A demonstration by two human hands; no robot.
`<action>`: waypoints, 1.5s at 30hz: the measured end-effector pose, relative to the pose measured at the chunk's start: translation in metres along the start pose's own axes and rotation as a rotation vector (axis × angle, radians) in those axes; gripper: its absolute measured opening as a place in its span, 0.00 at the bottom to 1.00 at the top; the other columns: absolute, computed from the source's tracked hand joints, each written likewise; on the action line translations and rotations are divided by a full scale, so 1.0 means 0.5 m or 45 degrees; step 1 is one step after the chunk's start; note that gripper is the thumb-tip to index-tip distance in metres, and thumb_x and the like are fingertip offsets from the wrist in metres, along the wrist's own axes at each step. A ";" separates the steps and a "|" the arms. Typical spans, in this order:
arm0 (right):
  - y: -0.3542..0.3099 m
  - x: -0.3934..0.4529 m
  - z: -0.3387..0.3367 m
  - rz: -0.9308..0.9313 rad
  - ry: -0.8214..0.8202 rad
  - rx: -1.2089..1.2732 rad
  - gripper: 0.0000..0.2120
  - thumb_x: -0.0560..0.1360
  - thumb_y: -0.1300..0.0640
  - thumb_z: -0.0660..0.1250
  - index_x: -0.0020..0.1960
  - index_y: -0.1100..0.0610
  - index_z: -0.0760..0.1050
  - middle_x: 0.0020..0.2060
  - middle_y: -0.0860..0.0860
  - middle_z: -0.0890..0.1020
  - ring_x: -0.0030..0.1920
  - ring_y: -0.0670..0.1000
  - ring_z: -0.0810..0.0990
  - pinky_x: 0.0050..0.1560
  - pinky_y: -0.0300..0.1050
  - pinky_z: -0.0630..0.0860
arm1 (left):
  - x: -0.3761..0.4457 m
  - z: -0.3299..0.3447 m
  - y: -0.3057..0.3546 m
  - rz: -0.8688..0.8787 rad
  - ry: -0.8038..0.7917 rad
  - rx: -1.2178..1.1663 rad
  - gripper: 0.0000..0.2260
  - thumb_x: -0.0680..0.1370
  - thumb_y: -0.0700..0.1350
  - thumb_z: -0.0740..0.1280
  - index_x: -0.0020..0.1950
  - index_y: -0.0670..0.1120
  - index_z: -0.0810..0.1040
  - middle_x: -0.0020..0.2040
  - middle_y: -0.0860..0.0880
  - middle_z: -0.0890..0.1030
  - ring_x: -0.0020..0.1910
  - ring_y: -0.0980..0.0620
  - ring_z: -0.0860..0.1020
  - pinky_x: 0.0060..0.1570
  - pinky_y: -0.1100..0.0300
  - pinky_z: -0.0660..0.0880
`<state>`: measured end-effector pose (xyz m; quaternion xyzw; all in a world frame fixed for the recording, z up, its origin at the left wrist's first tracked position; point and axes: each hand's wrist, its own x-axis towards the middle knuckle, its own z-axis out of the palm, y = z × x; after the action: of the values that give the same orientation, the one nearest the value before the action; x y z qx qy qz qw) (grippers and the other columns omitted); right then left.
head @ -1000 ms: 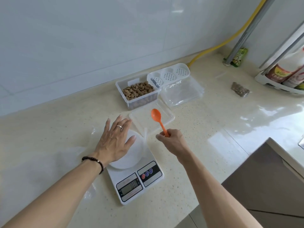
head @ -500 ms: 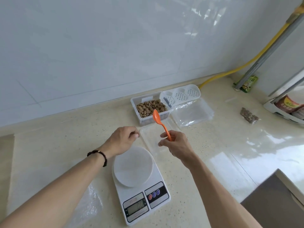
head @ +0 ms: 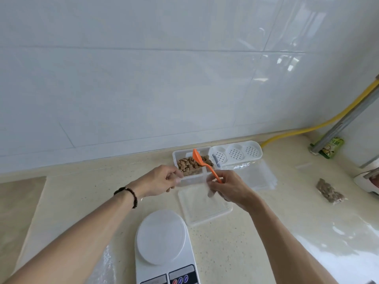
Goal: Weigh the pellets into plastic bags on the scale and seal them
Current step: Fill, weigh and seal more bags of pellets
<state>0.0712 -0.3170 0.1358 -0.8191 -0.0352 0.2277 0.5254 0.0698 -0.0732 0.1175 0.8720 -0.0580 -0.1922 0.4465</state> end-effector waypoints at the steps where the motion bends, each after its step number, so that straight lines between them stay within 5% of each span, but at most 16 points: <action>1: 0.000 0.008 -0.014 -0.005 0.011 -0.004 0.05 0.76 0.65 0.65 0.46 0.58 0.78 0.34 0.60 0.84 0.25 0.47 0.62 0.23 0.36 0.61 | 0.002 -0.002 0.001 -0.020 0.002 0.031 0.08 0.81 0.42 0.61 0.53 0.49 0.79 0.36 0.52 0.76 0.33 0.58 0.75 0.38 0.66 0.72; 9: -0.022 0.055 -0.051 -0.077 0.090 0.082 0.03 0.75 0.71 0.64 0.47 0.68 0.77 0.28 0.54 0.76 0.20 0.40 0.68 0.22 0.31 0.62 | 0.025 -0.023 0.005 -0.049 0.179 0.088 0.11 0.81 0.41 0.60 0.43 0.51 0.79 0.34 0.53 0.76 0.34 0.57 0.74 0.36 0.66 0.69; 12: -0.026 0.076 -0.032 -0.027 0.119 0.166 0.04 0.74 0.70 0.65 0.45 0.64 0.78 0.28 0.53 0.74 0.22 0.45 0.63 0.23 0.38 0.58 | 0.033 -0.027 0.009 -0.015 0.302 0.483 0.08 0.80 0.43 0.61 0.55 0.49 0.78 0.49 0.51 0.79 0.52 0.50 0.77 0.50 0.58 0.73; 15: -0.035 0.091 -0.010 0.016 0.182 0.240 0.07 0.73 0.70 0.66 0.42 0.60 0.79 0.28 0.53 0.75 0.22 0.46 0.63 0.22 0.38 0.58 | 0.038 -0.016 0.028 0.076 0.190 0.562 0.37 0.72 0.61 0.70 0.76 0.51 0.60 0.72 0.50 0.66 0.72 0.48 0.62 0.70 0.53 0.60; 17: -0.049 0.095 0.008 0.008 0.172 0.248 0.08 0.73 0.71 0.66 0.41 0.59 0.78 0.27 0.53 0.77 0.21 0.45 0.63 0.21 0.38 0.58 | 0.045 -0.001 0.043 0.147 0.108 0.661 0.56 0.62 0.70 0.73 0.79 0.50 0.47 0.78 0.50 0.55 0.77 0.51 0.50 0.76 0.49 0.47; 19: -0.061 0.103 0.026 0.013 0.135 0.260 0.08 0.73 0.70 0.66 0.41 0.59 0.78 0.28 0.55 0.79 0.21 0.45 0.63 0.21 0.38 0.58 | 0.062 0.013 0.036 0.229 0.128 0.741 0.61 0.59 0.72 0.72 0.78 0.51 0.41 0.79 0.50 0.50 0.77 0.53 0.44 0.76 0.45 0.42; 26: -0.045 0.134 0.055 0.042 0.170 0.314 0.05 0.76 0.61 0.70 0.45 0.64 0.79 0.30 0.53 0.79 0.22 0.47 0.65 0.22 0.38 0.62 | 0.096 0.003 -0.027 0.438 0.465 0.513 0.40 0.63 0.62 0.74 0.69 0.49 0.64 0.60 0.54 0.72 0.61 0.53 0.70 0.68 0.54 0.62; 29: -0.026 0.150 0.041 0.170 0.315 0.198 0.13 0.79 0.56 0.64 0.44 0.66 0.77 0.31 0.55 0.76 0.26 0.48 0.68 0.25 0.39 0.64 | 0.107 -0.008 -0.069 0.365 0.438 0.532 0.42 0.62 0.68 0.71 0.70 0.50 0.63 0.61 0.52 0.72 0.60 0.51 0.71 0.65 0.52 0.64; 32: -0.003 0.173 0.012 0.299 0.363 -0.159 0.12 0.78 0.64 0.54 0.43 0.66 0.74 0.32 0.55 0.72 0.32 0.52 0.71 0.31 0.46 0.73 | 0.112 -0.011 -0.101 0.275 0.417 0.588 0.48 0.62 0.73 0.68 0.75 0.49 0.60 0.67 0.50 0.72 0.67 0.48 0.68 0.69 0.48 0.62; 34: 0.010 0.185 -0.006 0.272 0.363 -0.418 0.11 0.76 0.67 0.55 0.47 0.69 0.76 0.33 0.55 0.74 0.33 0.52 0.74 0.36 0.51 0.80 | 0.112 -0.009 -0.109 0.214 0.422 0.599 0.50 0.63 0.74 0.67 0.77 0.49 0.58 0.69 0.48 0.71 0.70 0.46 0.65 0.70 0.49 0.60; 36: 0.015 0.188 -0.017 0.163 0.455 -0.551 0.11 0.74 0.68 0.59 0.50 0.67 0.79 0.34 0.54 0.78 0.32 0.51 0.75 0.34 0.46 0.77 | 0.114 -0.007 -0.116 0.175 0.453 0.610 0.50 0.63 0.74 0.67 0.76 0.48 0.59 0.67 0.48 0.72 0.68 0.46 0.67 0.69 0.50 0.61; 38: 0.013 0.187 -0.027 0.074 0.632 -0.517 0.11 0.74 0.66 0.64 0.54 0.61 0.80 0.38 0.52 0.83 0.33 0.49 0.81 0.33 0.39 0.76 | 0.116 -0.007 -0.120 0.146 0.470 0.631 0.50 0.62 0.76 0.65 0.76 0.48 0.59 0.64 0.48 0.73 0.65 0.47 0.68 0.68 0.50 0.62; 42: 0.016 0.194 -0.038 -0.063 0.892 -0.278 0.06 0.74 0.63 0.69 0.50 0.56 0.75 0.36 0.49 0.82 0.34 0.51 0.84 0.39 0.52 0.82 | 0.121 -0.009 -0.119 0.104 0.450 0.691 0.55 0.61 0.80 0.59 0.77 0.45 0.58 0.65 0.45 0.71 0.65 0.46 0.67 0.68 0.50 0.61; 45: 0.020 0.203 -0.038 -0.125 0.974 -0.423 0.04 0.78 0.61 0.64 0.52 0.58 0.75 0.36 0.50 0.80 0.34 0.54 0.82 0.36 0.52 0.80 | 0.127 -0.009 -0.116 0.092 0.429 0.741 0.57 0.61 0.81 0.56 0.78 0.43 0.54 0.66 0.44 0.69 0.66 0.45 0.66 0.69 0.49 0.61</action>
<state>0.1676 -0.3073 0.0993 -0.9156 0.0873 -0.1267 0.3716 0.1257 -0.0525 0.0554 0.9798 -0.0669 -0.0048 0.1885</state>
